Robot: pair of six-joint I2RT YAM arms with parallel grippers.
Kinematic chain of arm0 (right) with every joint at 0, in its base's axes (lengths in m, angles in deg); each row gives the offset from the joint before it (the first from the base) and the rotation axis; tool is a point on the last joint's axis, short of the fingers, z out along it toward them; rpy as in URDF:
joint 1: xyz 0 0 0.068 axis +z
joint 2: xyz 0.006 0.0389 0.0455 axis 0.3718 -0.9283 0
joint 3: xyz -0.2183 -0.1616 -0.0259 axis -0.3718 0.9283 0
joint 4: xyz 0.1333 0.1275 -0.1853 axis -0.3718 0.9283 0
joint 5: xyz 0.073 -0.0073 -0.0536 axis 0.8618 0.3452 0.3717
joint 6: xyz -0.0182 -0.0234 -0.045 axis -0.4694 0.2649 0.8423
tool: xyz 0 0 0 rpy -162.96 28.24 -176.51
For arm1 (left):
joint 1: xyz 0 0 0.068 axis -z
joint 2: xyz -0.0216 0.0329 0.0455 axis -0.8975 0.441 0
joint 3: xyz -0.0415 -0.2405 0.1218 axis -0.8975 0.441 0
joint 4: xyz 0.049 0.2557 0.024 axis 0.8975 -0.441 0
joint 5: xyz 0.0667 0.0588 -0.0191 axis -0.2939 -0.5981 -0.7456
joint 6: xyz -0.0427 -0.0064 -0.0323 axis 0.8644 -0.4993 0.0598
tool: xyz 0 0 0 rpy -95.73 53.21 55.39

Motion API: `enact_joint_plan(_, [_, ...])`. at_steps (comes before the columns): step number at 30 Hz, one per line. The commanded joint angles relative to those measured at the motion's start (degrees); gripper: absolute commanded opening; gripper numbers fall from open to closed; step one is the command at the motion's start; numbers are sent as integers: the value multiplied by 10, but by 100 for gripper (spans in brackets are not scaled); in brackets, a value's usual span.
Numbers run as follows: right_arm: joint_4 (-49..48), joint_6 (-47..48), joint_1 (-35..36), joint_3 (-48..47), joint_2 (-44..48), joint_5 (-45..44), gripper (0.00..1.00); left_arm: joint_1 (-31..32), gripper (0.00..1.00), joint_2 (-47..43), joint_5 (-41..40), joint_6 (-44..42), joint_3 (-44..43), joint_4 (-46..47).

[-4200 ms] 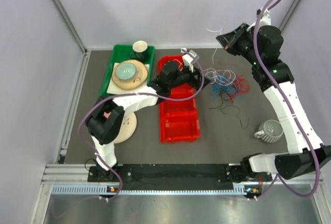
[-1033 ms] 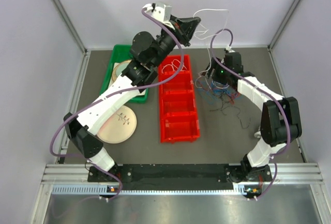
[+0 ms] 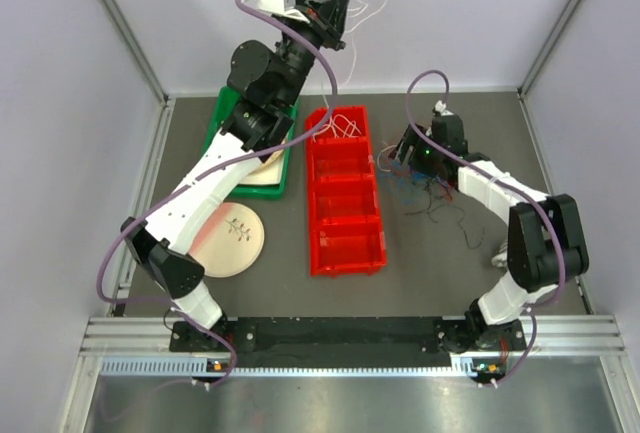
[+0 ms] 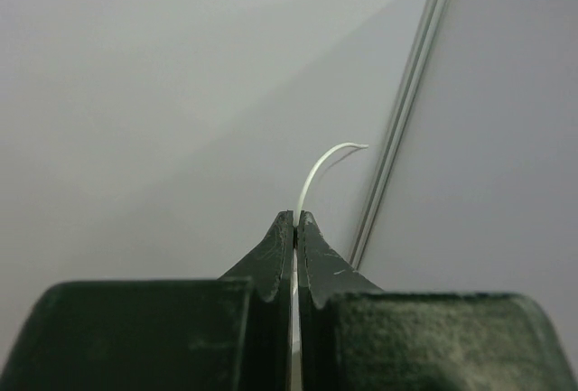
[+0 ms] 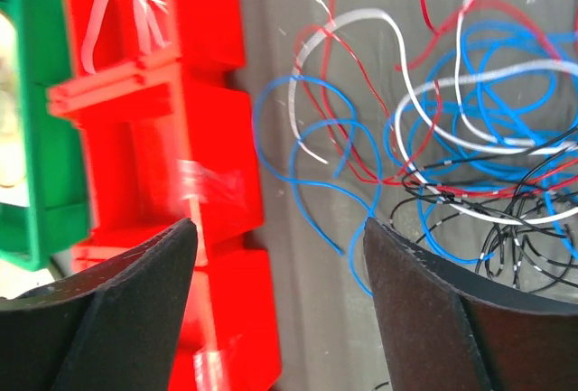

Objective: Untangle the cables

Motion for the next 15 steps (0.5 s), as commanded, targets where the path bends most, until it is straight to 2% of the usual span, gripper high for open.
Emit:
enact_joint_plan(1, [-18,-18,10,-3,-17,-1,72,-6,0,6,9,6,0,3])
enact_joint_plan(11, [-14,-16,9,24,31,-23,71,-52,0,28,22,32,36,21])
enact_joint_plan(15, [-17,-33,2,52,86,-61,73,-60,0,51,23,46,37,29])
